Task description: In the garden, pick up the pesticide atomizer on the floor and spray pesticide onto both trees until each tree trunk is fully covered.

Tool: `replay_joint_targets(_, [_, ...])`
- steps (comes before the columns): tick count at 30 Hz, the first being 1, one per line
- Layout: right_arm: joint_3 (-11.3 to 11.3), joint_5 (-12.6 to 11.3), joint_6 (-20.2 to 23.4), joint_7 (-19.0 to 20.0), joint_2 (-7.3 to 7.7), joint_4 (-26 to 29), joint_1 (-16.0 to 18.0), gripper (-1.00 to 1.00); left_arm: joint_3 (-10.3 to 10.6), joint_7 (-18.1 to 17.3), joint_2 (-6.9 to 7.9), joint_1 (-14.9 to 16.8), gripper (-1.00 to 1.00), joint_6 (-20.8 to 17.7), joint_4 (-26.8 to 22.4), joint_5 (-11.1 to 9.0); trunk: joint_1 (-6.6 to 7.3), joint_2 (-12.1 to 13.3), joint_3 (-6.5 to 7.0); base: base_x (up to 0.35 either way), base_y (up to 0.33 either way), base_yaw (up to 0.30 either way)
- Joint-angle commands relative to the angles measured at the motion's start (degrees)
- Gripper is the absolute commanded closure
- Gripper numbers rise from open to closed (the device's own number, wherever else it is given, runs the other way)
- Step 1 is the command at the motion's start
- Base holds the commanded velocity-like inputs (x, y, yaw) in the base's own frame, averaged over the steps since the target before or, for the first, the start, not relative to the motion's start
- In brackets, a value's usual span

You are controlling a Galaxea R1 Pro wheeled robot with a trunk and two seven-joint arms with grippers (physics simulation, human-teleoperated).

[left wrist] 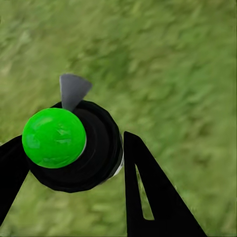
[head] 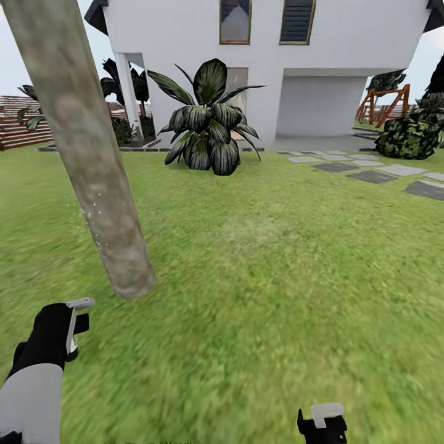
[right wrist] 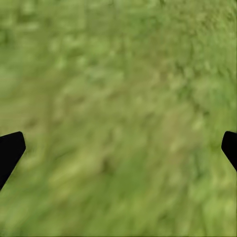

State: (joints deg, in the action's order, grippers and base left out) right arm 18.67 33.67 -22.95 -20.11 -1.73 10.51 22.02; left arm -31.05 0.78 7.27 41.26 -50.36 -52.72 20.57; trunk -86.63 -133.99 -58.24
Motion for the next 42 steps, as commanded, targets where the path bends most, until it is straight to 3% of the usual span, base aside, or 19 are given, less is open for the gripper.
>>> replay_joint_targets(1, [0.5,0.6,-0.2,-0.2,-0.03,0.0,0.0,-1.0,1.5,0.1,0.11,0.3,1.0,0.0,0.7,0.2,0.01,0.0,-0.05,0.0,0.0,0.277])
replay_joint_targets(4, [0.5,0.6,-0.2,-0.2,0.0,0.0,0.0,-1.0,5.4,0.2,0.11,0.6,1.0,0.0,1.2,0.1,0.01,0.0,-0.05,0.0,0.0,0.277])
replay_joint_targets(6, [0.5,0.6,-0.2,-0.2,0.04,0.0,0.0,-1.0,6.9,0.3,0.0,2.4,1.0,-0.3,1.3,0.1,0.01,0.0,-0.05,0.0,0.0,0.277])
replay_joint_targets(11, [0.5,0.6,-0.2,-0.2,0.11,0.0,0.0,-1.0,7.5,0.1,-0.1,7.9,1.0,-4.4,1.4,-0.1,0.01,0.0,-0.05,0.0,0.0,0.277])
replay_joint_targets(15, [0.5,0.6,-0.2,-0.2,0.14,0.0,0.0,-1.0,7.5,0.2,-1.44,12.0,1.0,-5.3,2.7,-2.0,0.01,0.0,-0.05,0.0,0.0,0.277])
replay_joint_targets(19, [0.5,0.6,-0.2,-0.2,0.15,0.0,0.0,-1.0,7.6,0.4,-2.93,12.6,1.0,-5.4,2.9,-3.9,0.01,0.0,-0.05,0.0,0.0,0.277])
replay_joint_targets(30, [0.5,0.6,-0.2,-0.2,0.15,0.0,0.0,-1.0,7.8,0.4,-3.65,12.6,1.0,-5.5,2.8,-4.2,0.01,0.0,-0.05,0.056,-0.195,0.091])
replay_joint_targets(36, [0.5,0.5,-0.2,-0.2,0.15,0.0,0.0,-1.0,12.5,0.4,-3.35,12.6,1.0,-6.2,2.8,-4.0,0.01,0.0,-0.05,0.087,-0.268,0.0])
replay_joint_targets(42, [0.5,0.5,-0.1,-0.2,0.15,0.0,0.0,-1.0,12.9,0.4,-2.69,12.6,1.0,-6.6,2.9,-4.1,0.01,0.0,-0.05,0.166,-0.234,0.0])
